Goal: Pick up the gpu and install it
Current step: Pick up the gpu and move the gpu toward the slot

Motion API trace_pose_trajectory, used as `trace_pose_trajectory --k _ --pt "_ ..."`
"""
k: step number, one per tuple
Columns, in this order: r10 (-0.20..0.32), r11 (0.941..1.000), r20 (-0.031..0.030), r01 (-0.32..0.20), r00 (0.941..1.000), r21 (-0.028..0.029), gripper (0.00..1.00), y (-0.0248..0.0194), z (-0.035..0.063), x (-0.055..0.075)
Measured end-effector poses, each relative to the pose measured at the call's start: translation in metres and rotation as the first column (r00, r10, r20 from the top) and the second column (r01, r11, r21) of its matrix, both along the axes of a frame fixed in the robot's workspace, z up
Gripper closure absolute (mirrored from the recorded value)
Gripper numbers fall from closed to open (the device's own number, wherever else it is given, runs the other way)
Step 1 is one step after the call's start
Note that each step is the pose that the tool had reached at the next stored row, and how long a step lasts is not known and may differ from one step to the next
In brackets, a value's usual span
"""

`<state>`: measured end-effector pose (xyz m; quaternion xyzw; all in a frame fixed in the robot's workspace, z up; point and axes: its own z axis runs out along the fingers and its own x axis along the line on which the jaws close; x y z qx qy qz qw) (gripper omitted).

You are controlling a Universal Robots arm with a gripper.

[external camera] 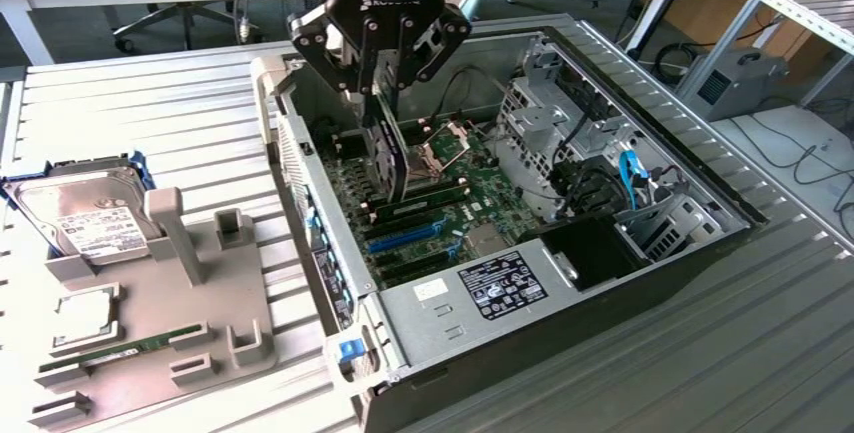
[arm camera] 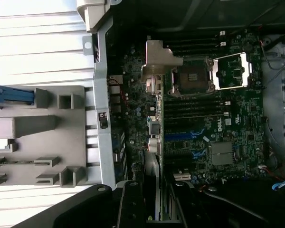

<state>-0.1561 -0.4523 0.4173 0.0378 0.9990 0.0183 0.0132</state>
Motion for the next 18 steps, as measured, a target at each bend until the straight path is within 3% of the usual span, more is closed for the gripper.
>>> trace_pose_trajectory --k 18 --pt "0.0 1.0 0.0 0.0 1.0 0.0001 0.74 0.0 -0.0083 0.016"
